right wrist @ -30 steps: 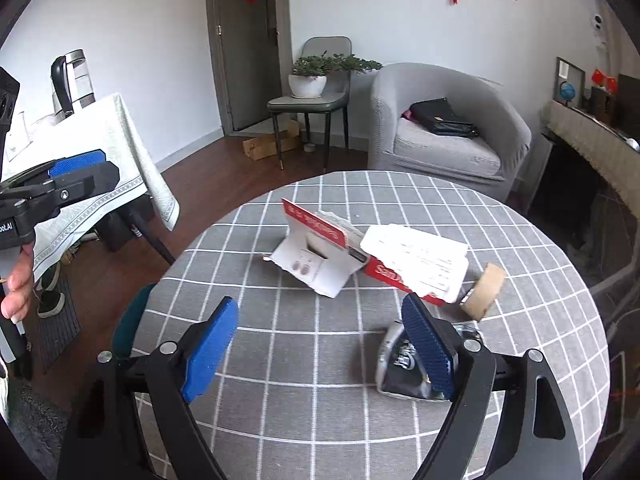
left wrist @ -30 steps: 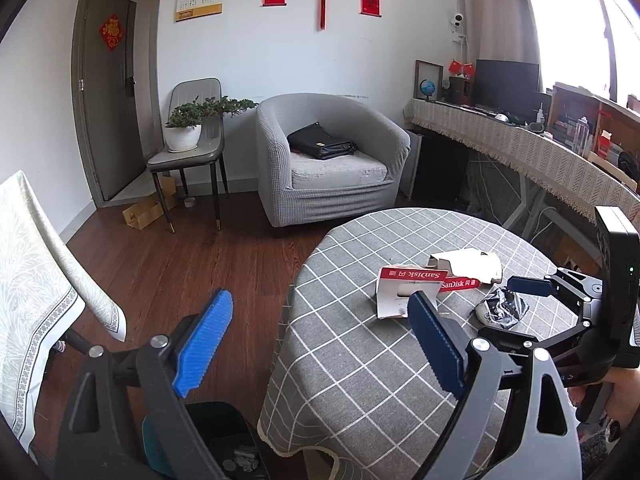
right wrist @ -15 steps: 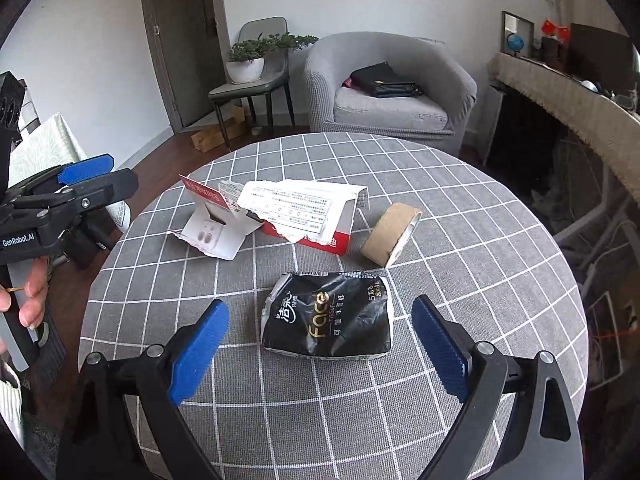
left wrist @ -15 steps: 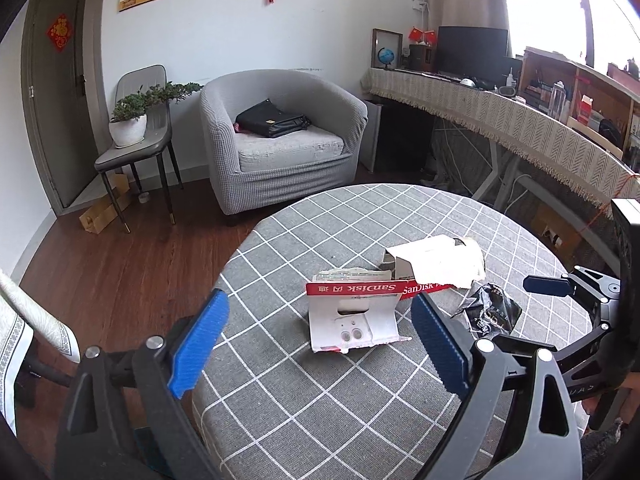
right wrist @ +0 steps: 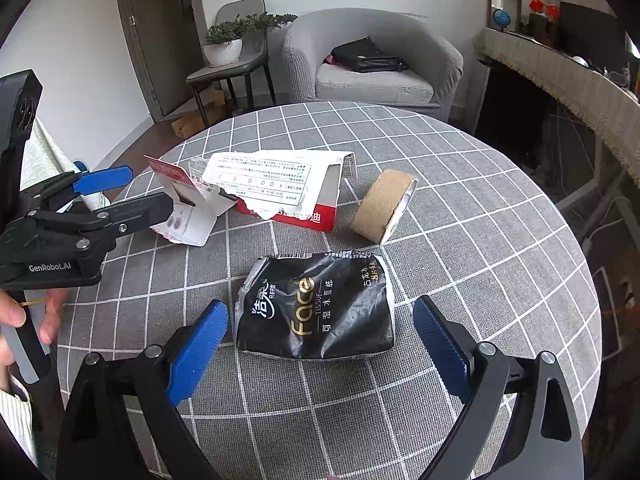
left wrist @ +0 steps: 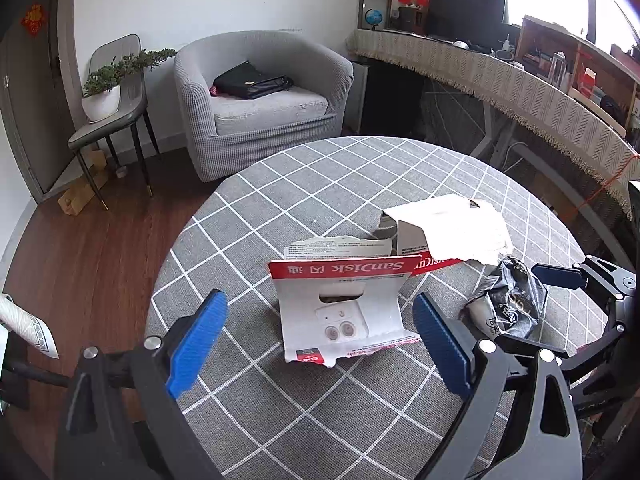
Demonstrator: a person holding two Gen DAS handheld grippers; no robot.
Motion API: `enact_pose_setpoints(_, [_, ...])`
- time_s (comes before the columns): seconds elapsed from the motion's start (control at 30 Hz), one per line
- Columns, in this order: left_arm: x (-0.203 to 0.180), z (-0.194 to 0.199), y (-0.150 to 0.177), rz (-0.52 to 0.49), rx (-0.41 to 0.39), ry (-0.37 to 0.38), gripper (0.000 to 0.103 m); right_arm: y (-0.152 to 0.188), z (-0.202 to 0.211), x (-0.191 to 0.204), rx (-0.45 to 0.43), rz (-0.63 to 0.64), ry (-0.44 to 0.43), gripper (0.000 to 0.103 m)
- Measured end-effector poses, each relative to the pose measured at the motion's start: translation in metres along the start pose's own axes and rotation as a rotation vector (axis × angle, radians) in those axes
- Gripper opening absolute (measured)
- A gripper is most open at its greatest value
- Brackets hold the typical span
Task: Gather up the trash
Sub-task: 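Grasp the black Face tissue packet with the right tool while the left tool grasps the SanDisk box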
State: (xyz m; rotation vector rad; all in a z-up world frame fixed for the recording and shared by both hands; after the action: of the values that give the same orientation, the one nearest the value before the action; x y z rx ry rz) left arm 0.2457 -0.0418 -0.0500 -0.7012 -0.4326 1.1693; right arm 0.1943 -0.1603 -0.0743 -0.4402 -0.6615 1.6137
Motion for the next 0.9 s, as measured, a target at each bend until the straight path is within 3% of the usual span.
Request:
enact_pose_setpoints(0.37, [-0.009,-0.024,-0.002,-0.015,0.057,0.002,0.095,-0.007,-0.009,0.0,0.022,0.018,-0.01,0.095])
enact_pose_setpoints(0.5, [-0.012,-0.026,-0.006,-0.018,0.051,-0.011,0.095,-0.007,-0.007,0.004,0.015,0.051,0.006,0.078])
enact_pose_setpoints(0.9, [-0.025,-0.04,-0.01,-0.037,0.088,-0.048,0.094,-0.003,0.0,0.001,0.015,0.043,-0.052,0.073])
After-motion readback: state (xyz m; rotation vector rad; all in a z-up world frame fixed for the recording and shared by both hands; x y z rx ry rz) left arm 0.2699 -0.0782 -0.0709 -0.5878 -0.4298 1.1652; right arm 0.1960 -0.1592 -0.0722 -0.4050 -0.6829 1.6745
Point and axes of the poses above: each gripper's, at about its wrist camera, not at the fingertips, and z roughly against the way its jaws point, x to its left, y to its underside, the point moved 5 cm from there along -z, roughly the way its jaws point, and after that the axes turned 1 degree about -y, right-handed, at the moved point
